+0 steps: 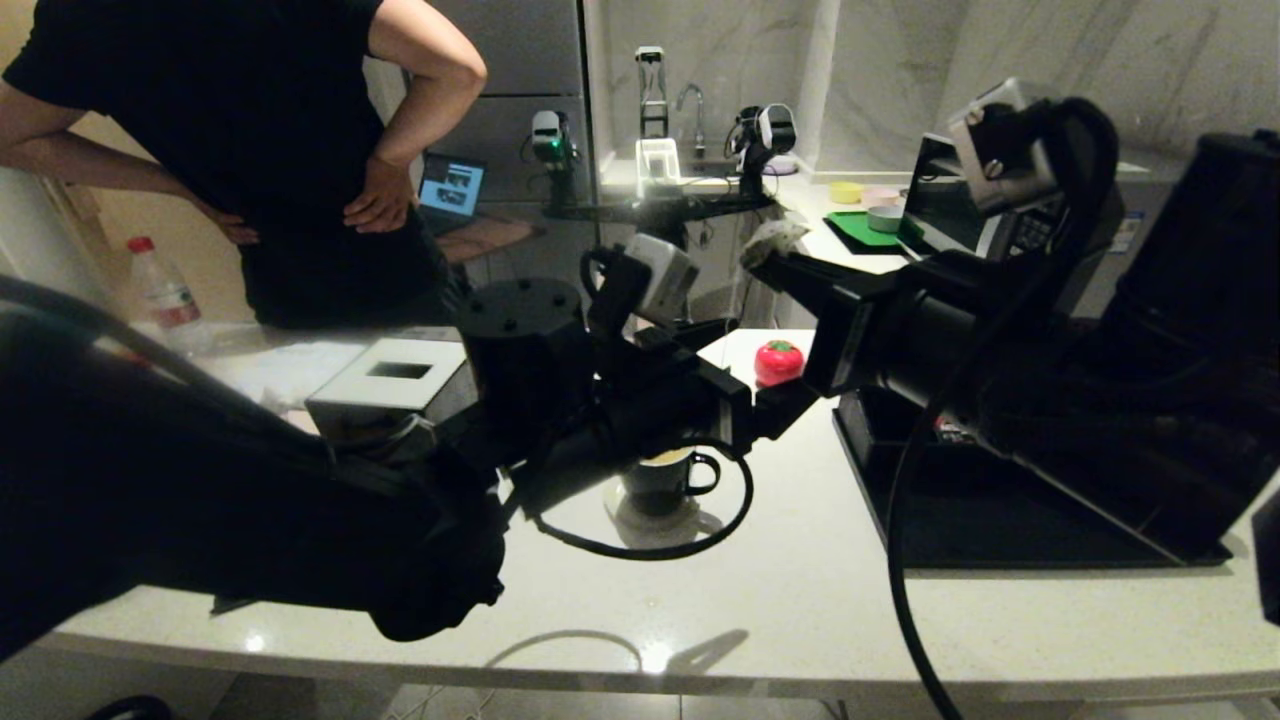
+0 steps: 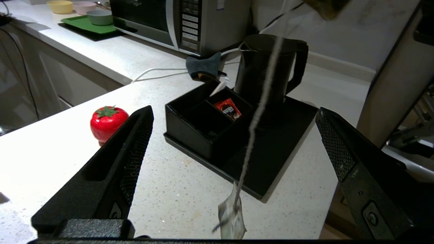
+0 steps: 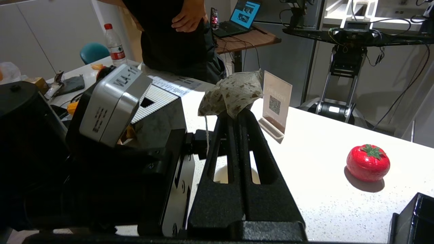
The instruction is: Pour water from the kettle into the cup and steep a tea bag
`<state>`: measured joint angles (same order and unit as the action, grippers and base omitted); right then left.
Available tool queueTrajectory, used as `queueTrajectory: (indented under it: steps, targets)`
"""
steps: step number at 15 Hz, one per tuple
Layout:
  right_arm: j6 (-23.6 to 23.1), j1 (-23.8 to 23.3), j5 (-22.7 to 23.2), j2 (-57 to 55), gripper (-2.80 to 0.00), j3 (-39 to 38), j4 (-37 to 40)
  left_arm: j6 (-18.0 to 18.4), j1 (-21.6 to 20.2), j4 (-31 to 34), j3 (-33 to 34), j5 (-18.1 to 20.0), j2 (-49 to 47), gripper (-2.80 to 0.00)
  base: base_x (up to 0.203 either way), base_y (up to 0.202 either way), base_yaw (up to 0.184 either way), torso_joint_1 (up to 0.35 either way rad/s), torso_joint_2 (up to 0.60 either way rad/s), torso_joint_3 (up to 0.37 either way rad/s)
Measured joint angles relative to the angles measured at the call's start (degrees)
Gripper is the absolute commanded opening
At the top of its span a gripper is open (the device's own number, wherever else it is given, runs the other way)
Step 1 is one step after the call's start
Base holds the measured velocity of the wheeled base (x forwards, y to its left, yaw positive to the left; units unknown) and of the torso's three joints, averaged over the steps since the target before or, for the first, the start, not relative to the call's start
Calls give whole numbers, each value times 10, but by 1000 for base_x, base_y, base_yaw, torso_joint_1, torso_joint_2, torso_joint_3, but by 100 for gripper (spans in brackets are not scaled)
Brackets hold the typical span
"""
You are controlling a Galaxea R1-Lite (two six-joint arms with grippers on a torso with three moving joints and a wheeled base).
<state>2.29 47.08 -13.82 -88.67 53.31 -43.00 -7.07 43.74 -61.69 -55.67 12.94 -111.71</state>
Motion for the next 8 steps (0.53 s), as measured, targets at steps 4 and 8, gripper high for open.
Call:
queueTrajectory:
  steps: [4, 8]
  targets:
    - [0, 0, 0, 0, -280, -2, 0, 0, -2, 0, 1, 0, 0, 0, 0, 0, 0, 0, 0, 0]
    - [-1, 0, 0, 0, -280, -2, 0, 0, -4, 0, 1, 0, 0, 0, 0, 0, 0, 0, 0, 0]
